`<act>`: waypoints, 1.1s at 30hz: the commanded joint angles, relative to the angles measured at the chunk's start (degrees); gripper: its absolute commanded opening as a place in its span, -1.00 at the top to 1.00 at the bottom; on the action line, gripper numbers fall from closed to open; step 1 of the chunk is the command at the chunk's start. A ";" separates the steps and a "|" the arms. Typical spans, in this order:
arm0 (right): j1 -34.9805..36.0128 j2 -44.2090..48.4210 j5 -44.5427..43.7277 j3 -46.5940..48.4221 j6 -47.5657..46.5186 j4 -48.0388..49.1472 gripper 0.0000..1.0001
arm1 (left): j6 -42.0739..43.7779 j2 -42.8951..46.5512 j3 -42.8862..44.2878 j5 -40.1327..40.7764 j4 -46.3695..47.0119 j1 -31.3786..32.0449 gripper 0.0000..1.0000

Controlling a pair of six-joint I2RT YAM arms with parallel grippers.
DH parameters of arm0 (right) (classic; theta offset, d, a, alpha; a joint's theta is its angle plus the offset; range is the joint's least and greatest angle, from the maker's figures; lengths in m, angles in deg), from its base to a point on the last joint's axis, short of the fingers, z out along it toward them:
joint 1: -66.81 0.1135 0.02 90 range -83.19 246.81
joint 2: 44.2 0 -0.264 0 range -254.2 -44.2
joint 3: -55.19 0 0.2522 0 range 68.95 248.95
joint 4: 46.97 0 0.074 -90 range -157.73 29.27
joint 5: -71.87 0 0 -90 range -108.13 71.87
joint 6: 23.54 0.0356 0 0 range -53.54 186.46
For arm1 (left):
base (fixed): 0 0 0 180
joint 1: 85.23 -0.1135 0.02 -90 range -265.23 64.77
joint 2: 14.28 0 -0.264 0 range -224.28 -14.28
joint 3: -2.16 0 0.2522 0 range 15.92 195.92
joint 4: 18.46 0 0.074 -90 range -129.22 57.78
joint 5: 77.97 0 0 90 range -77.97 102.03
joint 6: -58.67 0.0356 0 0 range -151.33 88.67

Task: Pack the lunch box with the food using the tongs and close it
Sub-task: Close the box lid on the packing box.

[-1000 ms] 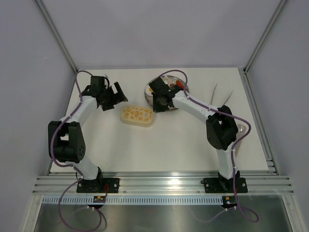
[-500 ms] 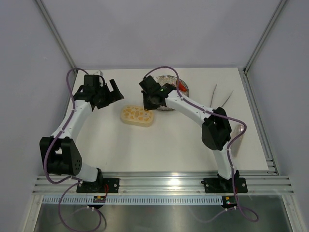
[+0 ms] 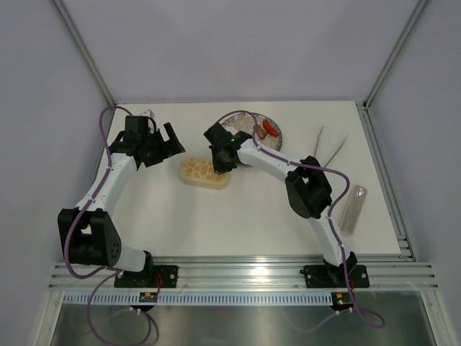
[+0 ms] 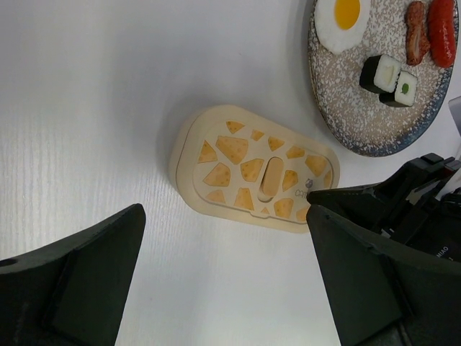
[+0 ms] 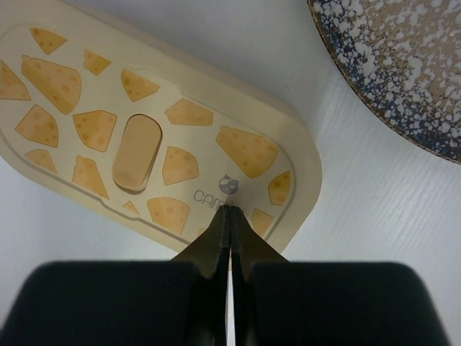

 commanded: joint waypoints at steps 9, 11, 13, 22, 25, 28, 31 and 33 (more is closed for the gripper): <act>2.53 -0.80 2.26 12.21 -2.51 -1.27 0.98 | 0.05 6.36 1.66 1.79 -1.83 -0.03 -0.98; 2.97 -2.20 4.01 13.10 -2.52 0.66 0.97 | -0.48 7.33 2.10 2.85 -2.54 -0.03 -0.98; 3.06 -3.34 5.08 14.32 -2.17 2.33 0.96 | -1.27 8.73 2.53 4.34 -3.69 -0.12 -0.98; 3.94 -15.30 7.72 22.32 -1.46 -0.81 0.98 | -2.06 12.43 2.54 6.72 -5.71 -1.00 -0.98; 4.03 -16.63 6.23 21.46 -1.37 -3.02 1.00 | -2.15 12.43 2.10 6.11 -5.54 -1.00 -0.98; 4.03 -13.91 6.40 18.39 -1.72 -1.28 1.00 | -2.50 12.43 1.83 5.32 -4.92 -1.00 -0.98; 4.03 -9.25 5.96 15.91 -2.16 0.14 1.00 | -3.03 12.34 1.40 4.52 -4.13 -1.09 -0.98; 4.03 -6.61 5.61 16.70 -2.69 0.23 0.99 | -3.12 12.26 1.31 4.08 -3.87 -1.09 -0.98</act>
